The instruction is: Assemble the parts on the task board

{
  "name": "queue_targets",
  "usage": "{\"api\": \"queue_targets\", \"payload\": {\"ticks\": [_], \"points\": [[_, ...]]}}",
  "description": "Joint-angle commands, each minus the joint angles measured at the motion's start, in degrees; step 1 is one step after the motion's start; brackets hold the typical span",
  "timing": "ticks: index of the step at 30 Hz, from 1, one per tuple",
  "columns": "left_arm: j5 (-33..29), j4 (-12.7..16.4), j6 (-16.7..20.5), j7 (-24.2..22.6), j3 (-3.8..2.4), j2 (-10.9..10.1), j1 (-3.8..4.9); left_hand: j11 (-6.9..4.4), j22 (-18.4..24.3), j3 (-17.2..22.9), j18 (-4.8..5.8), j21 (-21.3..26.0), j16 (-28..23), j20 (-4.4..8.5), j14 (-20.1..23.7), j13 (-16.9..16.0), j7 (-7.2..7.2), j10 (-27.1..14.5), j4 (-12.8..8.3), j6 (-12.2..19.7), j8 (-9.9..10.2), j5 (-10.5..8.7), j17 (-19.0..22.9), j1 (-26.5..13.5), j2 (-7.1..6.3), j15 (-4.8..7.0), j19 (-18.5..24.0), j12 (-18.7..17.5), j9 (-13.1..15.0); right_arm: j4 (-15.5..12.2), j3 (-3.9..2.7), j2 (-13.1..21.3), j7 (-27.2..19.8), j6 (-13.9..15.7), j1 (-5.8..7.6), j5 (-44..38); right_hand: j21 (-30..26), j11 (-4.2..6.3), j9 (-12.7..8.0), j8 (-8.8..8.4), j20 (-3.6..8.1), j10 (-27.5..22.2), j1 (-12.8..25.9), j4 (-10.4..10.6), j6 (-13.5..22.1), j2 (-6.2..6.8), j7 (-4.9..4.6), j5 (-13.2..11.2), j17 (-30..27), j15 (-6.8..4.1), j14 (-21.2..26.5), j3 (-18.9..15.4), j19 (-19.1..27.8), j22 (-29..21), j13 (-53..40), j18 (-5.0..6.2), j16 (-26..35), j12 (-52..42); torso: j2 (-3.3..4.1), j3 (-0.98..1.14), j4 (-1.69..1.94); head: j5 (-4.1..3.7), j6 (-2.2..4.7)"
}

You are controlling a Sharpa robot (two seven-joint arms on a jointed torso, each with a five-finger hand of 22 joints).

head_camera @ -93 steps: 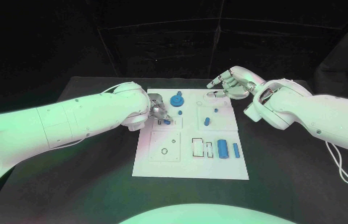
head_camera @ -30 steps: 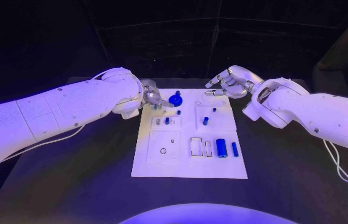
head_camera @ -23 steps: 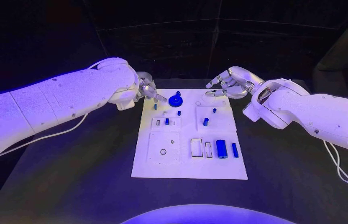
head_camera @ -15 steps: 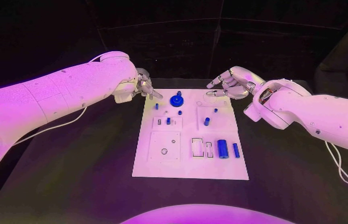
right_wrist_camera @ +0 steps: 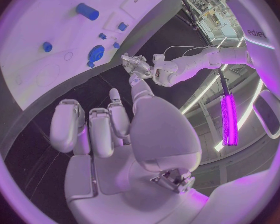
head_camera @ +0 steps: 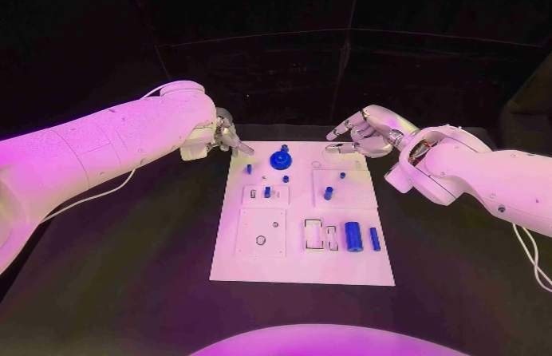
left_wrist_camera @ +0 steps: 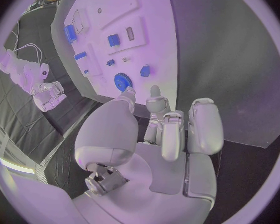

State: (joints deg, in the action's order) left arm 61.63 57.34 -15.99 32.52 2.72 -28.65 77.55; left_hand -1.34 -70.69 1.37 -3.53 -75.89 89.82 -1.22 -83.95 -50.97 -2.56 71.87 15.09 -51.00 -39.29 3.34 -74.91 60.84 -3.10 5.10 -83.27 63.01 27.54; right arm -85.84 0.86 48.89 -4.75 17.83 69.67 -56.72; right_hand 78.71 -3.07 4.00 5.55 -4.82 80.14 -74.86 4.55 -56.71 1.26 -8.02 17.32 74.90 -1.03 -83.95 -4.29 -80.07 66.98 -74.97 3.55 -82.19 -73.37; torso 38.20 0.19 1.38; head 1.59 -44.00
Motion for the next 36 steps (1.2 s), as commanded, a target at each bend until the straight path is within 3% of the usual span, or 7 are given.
{"api": "queue_targets", "payload": {"ticks": [1, 13, 36], "points": [[0.5, -1.2, -1.2, -1.9, 0.00, 0.9, -0.15, -0.07, -0.1, -0.4, -0.55, -0.3, 0.2, -0.06, -6.0, 0.0, -0.10, 0.3, -0.1, -0.4, -0.3, -0.27, -15.1, -0.3, 0.20, -0.14, -0.5, 0.4, -0.1, 0.0, -0.03, -0.2, -0.4, -0.2, 0.11, 0.2, -0.4, 0.07, 0.0, 0.23, 0.17, -0.2, 0.2, -0.1, -0.1, -0.24, 0.05, 0.3, 1.3, -0.38, -3.1, -0.3, -0.1, 0.0, -1.9, 0.95, 0.3, 0.1, -0.01, -0.01, 0.07, 0.09, 0.07], [0.2, -3.9, -1.9, -3.5, 0.18, 3.2, -1.37, -0.06, -0.2, -0.7, -0.53, -0.4, 0.2, -0.04, -6.0, 0.3, -0.12, 0.2, 0.0, -0.2, -0.2, -0.26, -15.1, 0.0, 0.40, -0.14, -0.5, 0.2, -0.1, 0.4, -0.03, -0.6, -0.5, -0.3, 0.10, 0.2, -0.4, 0.07, 0.0, 0.23, 0.17, -0.1, 0.1, -0.1, -0.1, -0.28, 0.05, 0.5, 1.3, -0.38, -3.1, -0.3, -0.1, 0.0, -1.9, 0.95, 0.3, 0.1, 0.00, 0.02, 0.07, 0.03, -0.08], [0.2, -6.7, -3.8, -3.7, 0.28, 5.2, -2.54, 0.01, -0.3, -1.3, -0.53, -0.3, 0.2, -0.09, -6.0, 0.7, -0.20, -0.2, -1.2, -0.2, 0.0, -0.10, -15.1, 3.3, 1.93, -0.21, -0.4, 0.1, -0.4, 0.7, -0.03, -1.0, -0.6, -0.5, 0.10, 0.2, -0.4, 0.07, 0.0, 0.24, 0.18, -0.2, 0.0, -0.2, -0.1, -0.39, 0.04, 0.8, 1.2, -0.38, -3.1, -0.4, -0.1, 0.0, -1.9, 0.95, 0.3, 0.2, -0.05, 0.03, 0.09, 0.00, -0.36]]}}
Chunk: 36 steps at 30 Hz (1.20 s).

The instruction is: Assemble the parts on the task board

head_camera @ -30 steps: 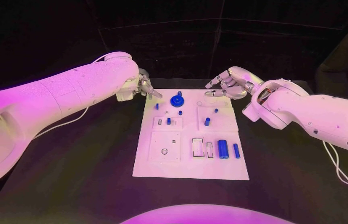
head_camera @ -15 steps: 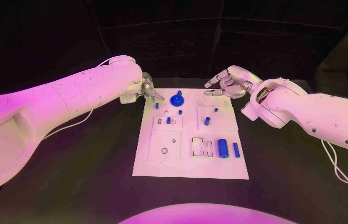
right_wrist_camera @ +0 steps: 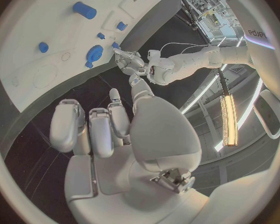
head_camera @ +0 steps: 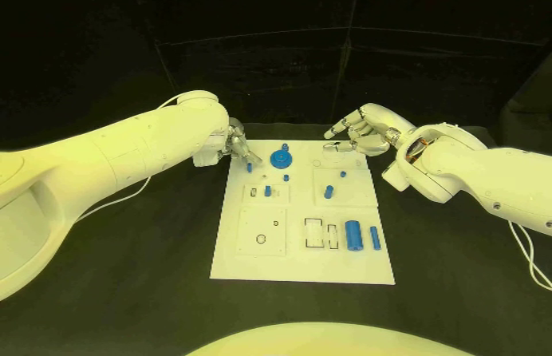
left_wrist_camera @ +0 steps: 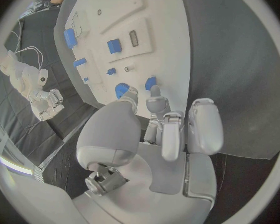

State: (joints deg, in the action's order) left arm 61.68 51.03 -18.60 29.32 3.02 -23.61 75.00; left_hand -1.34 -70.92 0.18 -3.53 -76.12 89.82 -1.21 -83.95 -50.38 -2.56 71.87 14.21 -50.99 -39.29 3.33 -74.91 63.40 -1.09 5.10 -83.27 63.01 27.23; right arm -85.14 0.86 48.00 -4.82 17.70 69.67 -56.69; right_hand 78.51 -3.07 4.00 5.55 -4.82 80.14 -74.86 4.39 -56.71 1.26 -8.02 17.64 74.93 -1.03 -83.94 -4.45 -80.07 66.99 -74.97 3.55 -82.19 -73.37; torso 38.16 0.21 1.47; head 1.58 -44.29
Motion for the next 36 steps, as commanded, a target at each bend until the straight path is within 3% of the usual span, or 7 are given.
{"api": "queue_targets", "payload": {"ticks": [1, 14, 31, 36], "points": [[0.1, -0.5, -1.2, -0.5, 0.00, 0.2, -0.02, 0.01, -0.1, -0.1, -0.53, -0.1, 0.2, -0.09, -6.0, 0.1, -0.21, -0.2, -0.3, -0.2, 0.0, -0.10, -15.1, 0.8, -0.02, -0.22, -0.4, 0.1, -0.1, 0.0, -0.03, -0.1, -0.5, -0.4, 0.11, 0.1, -0.2, 0.07, 0.0, 0.24, 0.18, -0.2, 0.0, 0.0, -0.1, -0.39, 0.04, 0.5, 1.2, -0.38, -3.1, -0.2, -0.1, 0.0, -1.9, 0.95, 0.3, 0.2, 0.00, -0.01, -0.01, 0.01, -0.08], [0.1, -1.8, -1.5, -0.6, 0.03, 0.7, -0.30, 0.01, -0.2, -0.1, -0.51, -0.1, 0.2, -0.11, -6.0, 0.0, -0.21, -0.1, -0.8, -0.3, 0.0, -0.09, -15.1, 1.7, 0.41, -0.22, -0.5, 0.3, -0.2, 0.1, -0.03, -0.2, -0.6, -0.4, 0.10, 0.1, -0.2, 0.07, 0.0, 0.24, 0.18, -0.2, -0.1, 0.0, -0.1, -0.44, 0.04, 0.5, 1.2, -0.39, -3.1, -0.2, -0.2, -0.1, -1.9, 0.95, 0.3, 0.1, -0.02, 0.00, 0.03, -0.06, -0.11], [0.1, -1.4, -1.2, -1.5, 0.04, 0.8, -0.39, -0.02, -0.2, 0.1, -0.53, -0.1, 0.2, -0.11, -6.0, 0.1, -0.18, -0.2, -1.7, -0.5, 0.0, -0.09, -15.1, 3.2, 1.13, -0.21, -0.4, 0.3, -0.3, 0.2, -0.03, -0.3, -0.5, -0.4, 0.10, 0.1, -0.2, 0.07, 0.0, 0.25, 0.18, -0.2, -0.1, 0.0, -0.1, -0.51, 0.04, 0.6, 1.2, -0.39, -3.1, -0.2, -0.1, -0.1, -1.9, 0.95, 0.4, 0.2, -0.03, 0.03, 0.01, 0.14, -0.24], [0.1, -1.5, -1.4, -1.6, 0.04, 0.8, -0.39, -0.16, -0.2, 1.5, -0.54, 0.0, 0.2, -0.04, -6.0, 0.2, -0.03, -0.2, -3.4, -0.5, 0.1, -0.09, -15.1, 5.7, 2.50, -0.10, -0.4, 0.3, -0.4, 0.2, -0.03, -0.3, -0.5, -0.4, 0.10, 0.1, -0.2, 0.08, 0.0, 0.26, 0.18, -0.2, -0.2, 0.0, -0.1, -0.57, 0.04, 0.7, 1.2, -0.39, -3.1, -0.2, -0.2, -0.1, -1.9, 0.95, 0.3, 0.1, -0.01, 0.02, 0.02, 0.11, -0.31]]}}
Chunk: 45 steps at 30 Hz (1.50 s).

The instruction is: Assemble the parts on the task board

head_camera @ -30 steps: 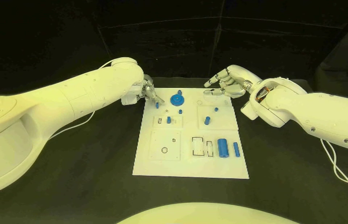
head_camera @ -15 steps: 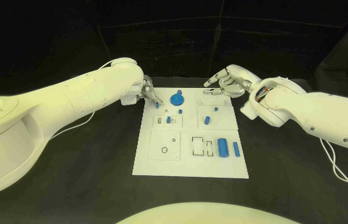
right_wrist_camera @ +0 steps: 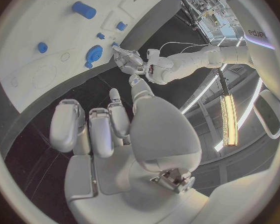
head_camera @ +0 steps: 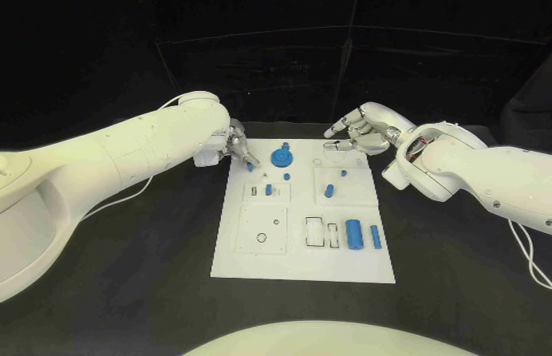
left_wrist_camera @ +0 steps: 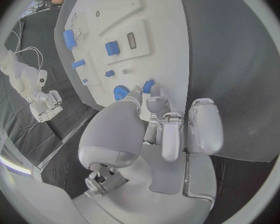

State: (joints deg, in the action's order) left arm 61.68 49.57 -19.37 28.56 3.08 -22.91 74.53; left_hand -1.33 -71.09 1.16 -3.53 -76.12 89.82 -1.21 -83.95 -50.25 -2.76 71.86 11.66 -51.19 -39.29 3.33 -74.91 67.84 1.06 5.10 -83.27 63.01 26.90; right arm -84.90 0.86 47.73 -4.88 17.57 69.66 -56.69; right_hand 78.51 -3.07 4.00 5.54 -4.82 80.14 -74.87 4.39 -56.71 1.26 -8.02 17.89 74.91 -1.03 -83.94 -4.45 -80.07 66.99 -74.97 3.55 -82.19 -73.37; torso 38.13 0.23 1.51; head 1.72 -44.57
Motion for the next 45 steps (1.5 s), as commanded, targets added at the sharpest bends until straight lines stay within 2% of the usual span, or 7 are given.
{"api": "queue_targets", "payload": {"ticks": [1, 12, 19, 24, 31, 39, 45], "points": [[0.1, 0.0, -0.7, -0.9, -0.02, 0.1, 0.08, -0.28, -0.1, 1.3, -0.55, 0.0, 0.2, 0.01, -6.1, 0.1, 0.30, -0.2, -1.7, -0.2, 0.2, -0.09, -15.1, 2.6, 0.86, -0.02, -0.4, 0.3, -0.1, 0.0, -0.03, -0.1, -0.5, -0.3, 0.11, 0.1, -0.2, 0.08, 0.0, 0.26, 0.18, -0.2, -0.2, 0.0, -0.1, -0.57, 0.04, 0.4, 1.3, -0.39, -3.1, -0.2, -0.2, -0.1, -1.9, 0.95, 0.3, 0.1, 0.03, 0.00, -0.02, -0.04, -0.06], [-0.1, -0.2, -1.5, -1.9, -0.02, 0.2, 0.07, -0.41, -0.1, 13.6, -0.57, 0.3, 0.2, 0.33, -6.1, 1.4, 0.11, -1.0, -8.4, 0.9, 2.1, -0.01, -15.1, 9.1, 3.50, 0.08, -0.3, -1.2, -1.5, -0.1, -0.03, -0.1, -0.5, -0.3, 0.11, 0.1, -0.2, 0.08, 0.0, 0.26, 0.18, -0.2, -0.2, 0.0, -0.1, -0.57, 0.04, 0.4, 1.3, -0.39, -3.1, -0.2, -0.2, -0.1, -1.9, 0.95, 0.3, 0.1, 0.00, -0.01, 0.00, -0.10, -0.17], [-1.8, 1.0, 0.2, -2.5, -0.03, -0.8, 0.06, -0.02, -0.1, 28.8, -0.66, 0.6, 0.2, -0.06, -6.1, 2.2, -0.36, -0.5, -11.3, 0.9, 1.0, 0.05, -15.1, 2.7, -0.60, -0.44, -0.3, -1.5, -0.7, -0.2, -0.03, 0.0, -0.5, -0.3, 0.11, 0.1, -0.2, 0.08, 0.0, 0.27, 0.19, -0.1, -0.2, 0.0, -0.1, -0.62, 0.04, 0.5, 1.3, -0.39, -3.1, -0.2, -0.2, -0.1, -2.0, 0.95, 0.3, 0.1, -0.07, -0.01, 0.06, -0.06, -0.22], [-2.8, 4.7, 3.5, -3.0, -0.06, -3.5, 0.16, -0.06, -0.5, 33.7, -0.56, 0.5, 0.2, -0.13, -6.1, 1.9, -0.17, 0.2, -13.2, 0.9, 0.0, 2.34, -15.1, 0.6, -3.13, -0.24, -0.4, -1.2, -0.1, -0.3, -0.03, 0.2, -0.5, -0.3, 0.11, 0.1, -0.2, 0.08, 0.0, 0.27, 0.19, -0.1, -0.2, 0.0, -0.1, -0.62, 0.04, 0.5, 1.3, -0.39, -3.1, -0.2, -0.2, -0.1, -2.0, 0.95, 0.3, 0.1, -0.12, 0.04, 0.18, 0.03, -0.27], [-3.2, 11.7, 8.4, -3.4, -0.07, -7.9, 0.43, -0.29, -1.3, 36.7, -0.40, -0.1, 0.2, -0.07, -6.1, 0.6, 0.08, 1.9, -14.9, -0.1, -0.5, 5.82, -15.1, -0.5, -5.82, -0.13, -0.8, -0.2, 0.2, -0.4, -0.03, 0.6, -0.4, -0.2, 0.12, 0.1, -0.2, 0.08, 0.0, 0.27, 0.19, -0.1, -0.3, 0.0, -0.1, -0.63, 0.04, 0.5, 1.3, -0.39, -3.1, -0.3, -0.2, -0.1, -2.0, 0.95, 0.3, 0.0, -0.36, 0.17, 0.62, -0.16, -0.58], [-3.3, 19.3, 13.6, -3.5, 0.07, -12.1, 0.26, -0.43, -1.7, 37.6, -0.34, -0.3, 0.2, 0.01, -6.1, -0.1, 0.22, 2.6, -15.4, -0.7, -0.4, 6.82, -15.1, -1.0, -6.63, -0.04, -1.0, 0.2, 0.1, -0.5, -0.03, 0.8, -0.4, -0.2, 0.12, 0.2, -0.2, 0.08, 0.0, 0.28, 0.19, -0.1, -0.3, 0.0, -0.1, -0.64, 0.04, 0.6, 1.3, -0.39, -3.1, -0.3, -0.2, -0.1, -2.0, 0.95, 0.3, 0.0, -0.38, 0.17, 0.65, 0.01, -0.60], [-2.8, 23.0, 16.4, -3.3, 1.39, -13.8, -0.21, -0.47, -1.8, 37.8, -0.31, -0.4, 0.2, 0.03, -6.1, -0.3, 0.25, 2.9, -15.5, -0.8, -0.4, 7.04, -15.1, -1.1, -6.83, -0.02, -1.0, 0.3, 0.1, -0.5, -0.03, 0.9, -0.4, -0.2, 0.12, 0.2, -0.2, 0.08, 0.0, 0.28, 0.19, -0.1, -0.3, 0.0, -0.1, -0.64, 0.04, 0.6, 1.3, -0.39, -3.1, -0.3, -0.2, -0.1, -2.0, 0.95, 0.3, 0.0, -0.39, 0.16, 0.62, 0.37, -0.52]]}}
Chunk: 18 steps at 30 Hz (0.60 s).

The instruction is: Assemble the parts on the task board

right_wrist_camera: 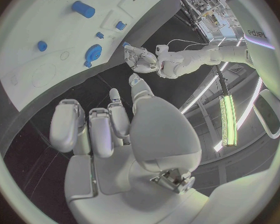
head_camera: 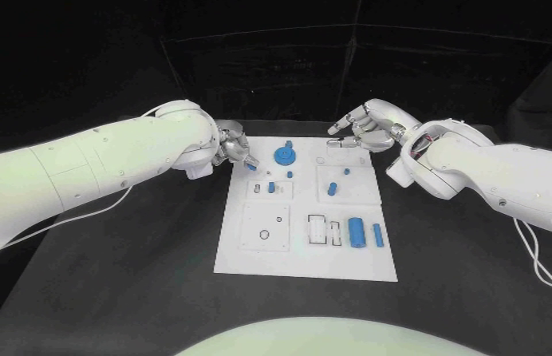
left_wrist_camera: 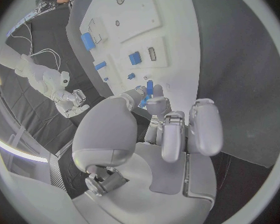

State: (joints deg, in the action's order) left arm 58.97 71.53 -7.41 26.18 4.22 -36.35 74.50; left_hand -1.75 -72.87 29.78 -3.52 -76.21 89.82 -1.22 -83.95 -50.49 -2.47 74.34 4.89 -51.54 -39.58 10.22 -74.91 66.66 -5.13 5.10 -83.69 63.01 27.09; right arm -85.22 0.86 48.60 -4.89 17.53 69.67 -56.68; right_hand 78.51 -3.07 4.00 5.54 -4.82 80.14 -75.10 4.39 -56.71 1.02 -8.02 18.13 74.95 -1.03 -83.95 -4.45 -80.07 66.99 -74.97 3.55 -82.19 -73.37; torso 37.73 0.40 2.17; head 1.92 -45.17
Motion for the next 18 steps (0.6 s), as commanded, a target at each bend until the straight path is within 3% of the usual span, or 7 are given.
{"api": "queue_targets", "payload": {"ticks": [1, 7, 18], "points": [[0.0, 1.6, 4.9, -0.8, 0.49, -0.6, -0.37, -0.05, -0.1, 9.2, -0.32, -0.3, 0.2, 0.04, -6.0, -0.1, -0.03, 0.4, -8.7, -0.5, -0.1, 0.16, -15.1, 0.1, -0.64, -0.02, -0.6, 0.3, -0.1, -0.1, -0.03, 0.0, -0.4, -0.1, 0.11, 0.2, -0.2, 0.08, 0.0, 0.28, 0.19, -0.1, 0.0, 0.0, -0.1, -0.41, 0.04, 0.3, 1.2, -0.39, -3.1, -0.3, -0.2, -0.1, -2.0, 0.95, 0.3, 0.0, 0.02, -0.01, -0.05, 0.20, 0.02], [0.2, 4.3, 7.0, 0.2, 1.23, -1.6, -1.89, -0.06, -0.1, 9.3, -0.32, -0.3, 0.2, 0.06, -6.0, -0.2, -0.02, 0.5, -8.7, -0.5, -0.1, 0.22, -15.1, 0.0, -0.68, 0.00, -0.6, 0.4, -0.1, -0.1, -0.03, 0.0, -0.4, -0.2, 0.11, 0.2, -0.2, 0.08, 0.0, 0.28, 0.19, -0.1, 0.0, 0.0, -0.1, -0.41, 0.04, 0.3, 1.2, -0.39, -3.1, -0.3, -0.2, -0.1, -2.0, 0.95, 0.3, 0.0, 0.08, -0.08, -0.04, 0.27, -0.09], [0.3, 5.7, 6.1, 1.6, 1.46, -1.7, -2.81, -0.06, -0.1, 9.3, -0.32, -0.3, 0.2, 0.06, -6.0, -0.2, -0.02, 0.5, -8.7, -0.5, -0.1, 0.22, -15.1, 0.0, -0.68, 0.00, -0.6, 0.4, -0.1, 0.0, -0.03, -0.1, -0.4, -0.2, 0.11, 0.2, -0.2, 0.08, 0.0, 0.28, 0.19, -0.1, 0.0, 0.0, -0.1, -0.41, 0.04, 0.3, 1.2, -0.39, -3.1, -0.3, -0.2, -0.1, -2.0, 0.95, 0.3, 0.0, 0.12, -0.02, -0.17, 0.43, -0.25]]}}
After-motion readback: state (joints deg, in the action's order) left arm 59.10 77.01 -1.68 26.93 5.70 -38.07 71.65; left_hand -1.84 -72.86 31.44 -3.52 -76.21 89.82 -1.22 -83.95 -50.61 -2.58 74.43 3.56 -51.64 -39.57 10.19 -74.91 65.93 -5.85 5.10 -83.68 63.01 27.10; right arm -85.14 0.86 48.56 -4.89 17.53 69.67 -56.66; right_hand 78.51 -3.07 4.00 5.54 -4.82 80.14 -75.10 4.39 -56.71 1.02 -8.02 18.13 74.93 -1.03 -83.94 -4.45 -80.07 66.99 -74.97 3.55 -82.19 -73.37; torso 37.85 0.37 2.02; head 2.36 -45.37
